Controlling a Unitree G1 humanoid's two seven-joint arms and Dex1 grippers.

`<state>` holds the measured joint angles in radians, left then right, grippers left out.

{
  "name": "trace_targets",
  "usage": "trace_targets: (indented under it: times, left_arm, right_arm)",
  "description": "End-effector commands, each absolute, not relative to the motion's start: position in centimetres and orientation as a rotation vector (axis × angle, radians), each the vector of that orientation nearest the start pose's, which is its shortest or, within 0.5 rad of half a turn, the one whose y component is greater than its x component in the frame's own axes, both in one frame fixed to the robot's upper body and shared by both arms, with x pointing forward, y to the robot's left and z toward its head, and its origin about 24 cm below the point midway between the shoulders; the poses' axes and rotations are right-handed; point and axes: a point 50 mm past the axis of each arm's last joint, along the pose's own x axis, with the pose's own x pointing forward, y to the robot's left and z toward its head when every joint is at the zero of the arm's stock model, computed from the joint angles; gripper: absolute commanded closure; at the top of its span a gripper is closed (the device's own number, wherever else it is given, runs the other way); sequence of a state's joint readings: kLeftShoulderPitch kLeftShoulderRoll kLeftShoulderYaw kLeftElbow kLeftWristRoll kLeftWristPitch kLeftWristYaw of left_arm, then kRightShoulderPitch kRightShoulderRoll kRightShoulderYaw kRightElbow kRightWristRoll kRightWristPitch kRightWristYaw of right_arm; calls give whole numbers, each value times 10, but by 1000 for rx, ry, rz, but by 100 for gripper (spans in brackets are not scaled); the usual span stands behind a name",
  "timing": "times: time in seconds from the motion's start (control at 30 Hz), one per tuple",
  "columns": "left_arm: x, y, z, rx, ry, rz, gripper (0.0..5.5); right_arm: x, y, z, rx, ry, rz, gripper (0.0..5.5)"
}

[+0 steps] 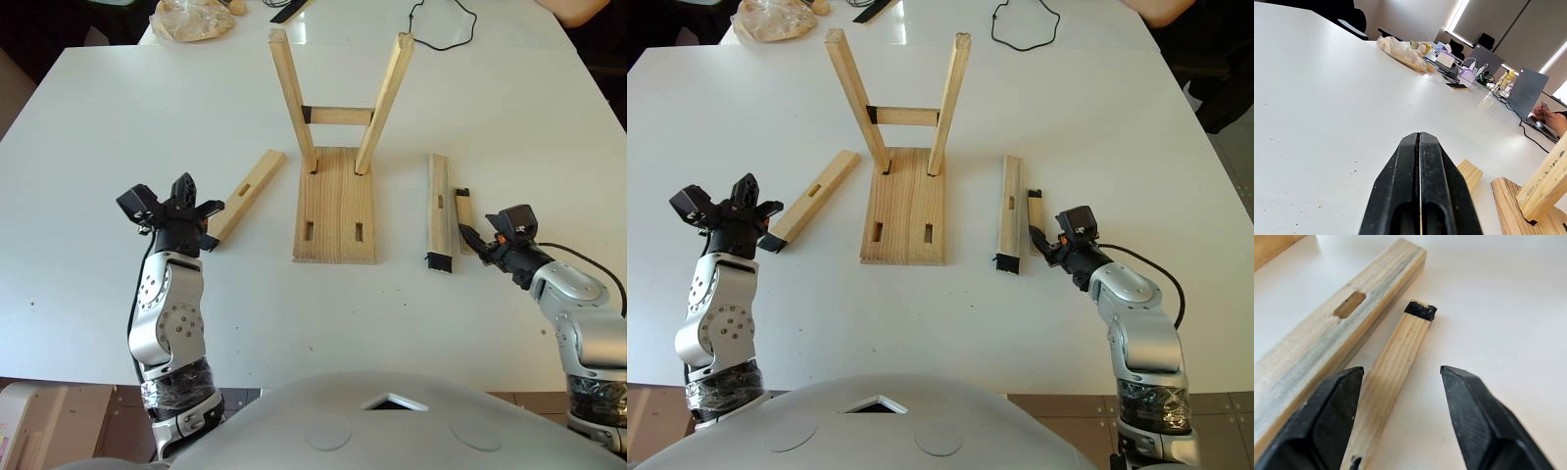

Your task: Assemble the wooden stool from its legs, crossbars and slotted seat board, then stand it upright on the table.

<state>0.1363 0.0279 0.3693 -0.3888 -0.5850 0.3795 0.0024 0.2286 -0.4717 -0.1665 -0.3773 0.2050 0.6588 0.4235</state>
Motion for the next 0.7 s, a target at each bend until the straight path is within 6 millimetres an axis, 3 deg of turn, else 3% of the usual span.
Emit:
trace_targets:
  times: [0.03, 0.27, 0.5, 0.7]
  left_arm:
    - [209, 229, 73, -487, 15, 224, 550]
    - [210, 229, 73, -480, 22, 213, 550]
    - [212, 230, 74, -480, 21, 205, 550]
    - [214, 229, 74, -507, 36, 197, 550]
  right_arm:
    - [190, -231, 51, -104, 518, 241, 260]
    - [180, -228, 34, -89, 558, 149, 260]
    - [164, -226, 19, -105, 626, 171, 260]
    - [156, -223, 15, -87, 619, 171, 344]
